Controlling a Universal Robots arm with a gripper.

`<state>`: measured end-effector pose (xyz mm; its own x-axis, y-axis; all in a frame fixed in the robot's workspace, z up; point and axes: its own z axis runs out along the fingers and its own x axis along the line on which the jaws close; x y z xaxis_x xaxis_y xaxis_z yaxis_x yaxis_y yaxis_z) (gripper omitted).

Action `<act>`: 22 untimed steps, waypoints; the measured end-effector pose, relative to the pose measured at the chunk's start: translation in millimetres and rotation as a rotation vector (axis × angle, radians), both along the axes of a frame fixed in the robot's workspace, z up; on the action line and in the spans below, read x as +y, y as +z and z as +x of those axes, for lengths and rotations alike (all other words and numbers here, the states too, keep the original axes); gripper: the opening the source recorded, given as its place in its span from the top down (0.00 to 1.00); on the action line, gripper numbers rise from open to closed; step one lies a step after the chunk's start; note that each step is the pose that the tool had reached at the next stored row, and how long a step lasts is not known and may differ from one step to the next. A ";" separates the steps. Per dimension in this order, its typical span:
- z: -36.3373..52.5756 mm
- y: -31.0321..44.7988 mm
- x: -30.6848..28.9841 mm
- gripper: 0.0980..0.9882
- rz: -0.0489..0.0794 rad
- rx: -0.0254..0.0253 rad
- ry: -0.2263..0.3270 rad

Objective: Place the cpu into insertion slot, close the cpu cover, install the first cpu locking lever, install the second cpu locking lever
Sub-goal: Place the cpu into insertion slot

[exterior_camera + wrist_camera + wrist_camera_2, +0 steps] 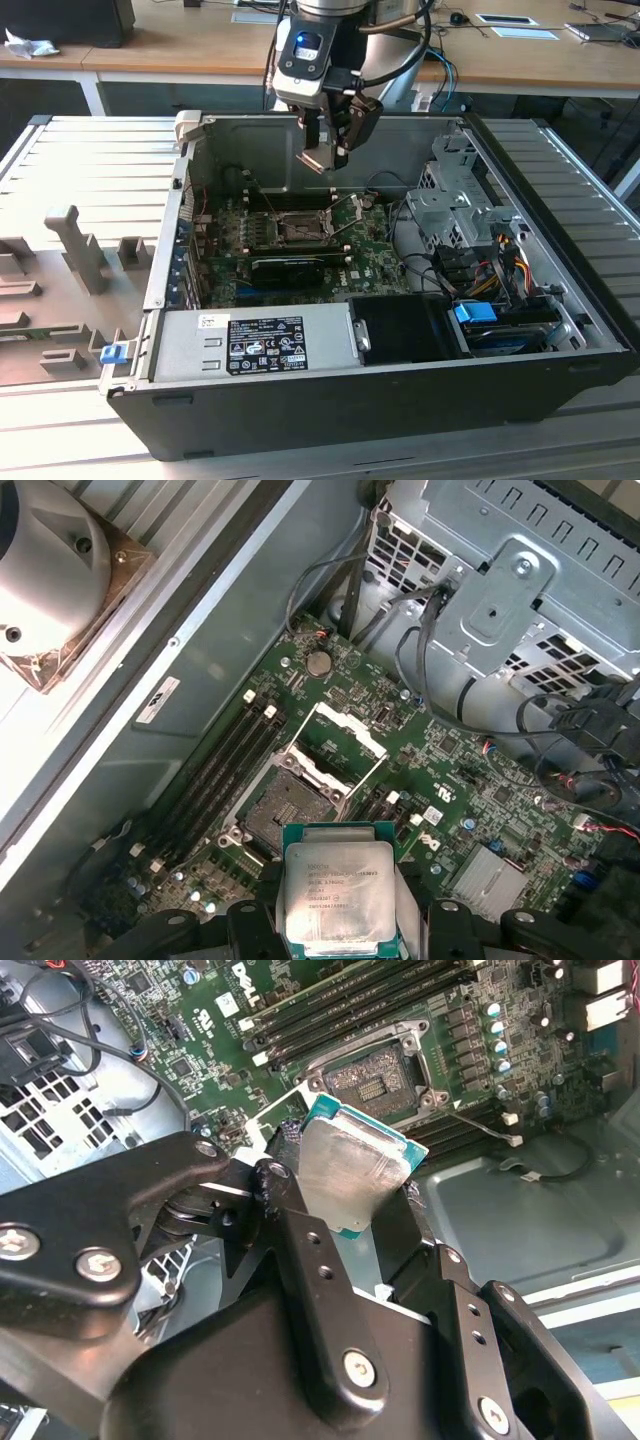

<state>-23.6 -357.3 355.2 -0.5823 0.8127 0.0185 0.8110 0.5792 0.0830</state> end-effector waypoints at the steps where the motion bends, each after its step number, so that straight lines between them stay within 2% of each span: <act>1: 0.0 -0.3 0.0 0.52 0.000 0.0000 0.000; 18: 0.0 -4.2 0.0 0.52 0.000 -0.0001 -0.004; 20: 0.0 -5.1 0.0 0.52 0.000 0.0000 -0.014; 22: 0.0 -6.4 0.0 0.52 0.000 0.0000 -0.046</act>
<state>-23.7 -357.3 348.7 -0.5447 0.8384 0.0185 0.8365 0.5416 0.0830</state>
